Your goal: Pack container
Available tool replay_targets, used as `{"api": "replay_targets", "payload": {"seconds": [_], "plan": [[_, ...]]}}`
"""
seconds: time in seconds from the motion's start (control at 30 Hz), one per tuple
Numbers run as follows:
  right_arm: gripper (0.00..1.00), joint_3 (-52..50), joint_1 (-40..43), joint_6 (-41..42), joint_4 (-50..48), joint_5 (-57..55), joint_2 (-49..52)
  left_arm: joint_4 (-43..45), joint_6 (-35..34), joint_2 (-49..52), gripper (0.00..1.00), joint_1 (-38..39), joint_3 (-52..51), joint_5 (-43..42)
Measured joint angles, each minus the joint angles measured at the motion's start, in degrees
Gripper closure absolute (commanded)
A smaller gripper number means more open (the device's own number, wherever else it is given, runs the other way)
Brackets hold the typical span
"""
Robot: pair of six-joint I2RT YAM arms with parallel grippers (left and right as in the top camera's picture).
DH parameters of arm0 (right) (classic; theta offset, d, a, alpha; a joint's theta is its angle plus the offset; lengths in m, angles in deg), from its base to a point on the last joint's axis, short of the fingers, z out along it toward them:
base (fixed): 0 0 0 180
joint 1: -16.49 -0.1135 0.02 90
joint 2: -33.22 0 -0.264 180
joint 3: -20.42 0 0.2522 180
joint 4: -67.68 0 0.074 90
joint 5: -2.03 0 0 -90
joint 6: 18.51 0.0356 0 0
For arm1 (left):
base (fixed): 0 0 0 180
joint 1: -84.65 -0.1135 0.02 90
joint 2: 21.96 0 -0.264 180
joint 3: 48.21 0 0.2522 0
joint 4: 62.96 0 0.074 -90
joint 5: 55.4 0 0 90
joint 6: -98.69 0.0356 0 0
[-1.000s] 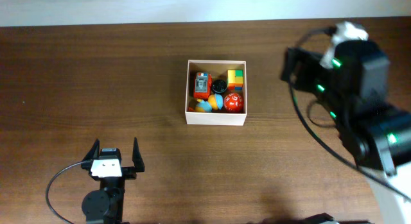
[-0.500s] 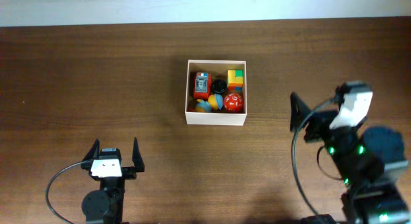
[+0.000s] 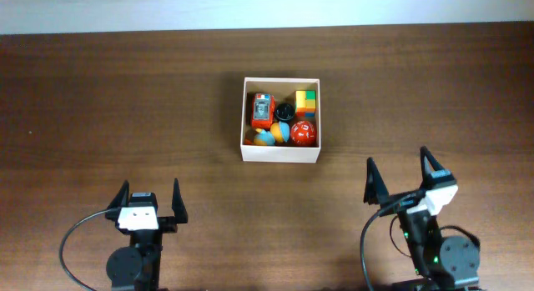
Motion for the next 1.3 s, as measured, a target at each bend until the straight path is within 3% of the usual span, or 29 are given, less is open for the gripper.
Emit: {"api": "replay_targets", "payload": {"seconds": [0.33,0.6,0.87,1.3], "plan": [[0.01,-7.54,4.31,0.02,0.66,2.73,-11.54,0.00,0.00,0.00,0.01,0.00,0.00,0.00],[0.01,-10.12,4.52,-0.02,13.09,3.37,-11.89,0.00,0.00,0.00,0.01,0.00,0.00,0.00],[0.01,-10.32,4.52,-0.31,13.33,3.37,-11.89,0.00,0.00,0.00,0.01,0.00,0.00,0.00],[0.01,-10.32,4.52,-7.34,13.33,3.30,-11.89,0.00,0.00,0.00,0.01,0.00,0.00,0.00]]}}
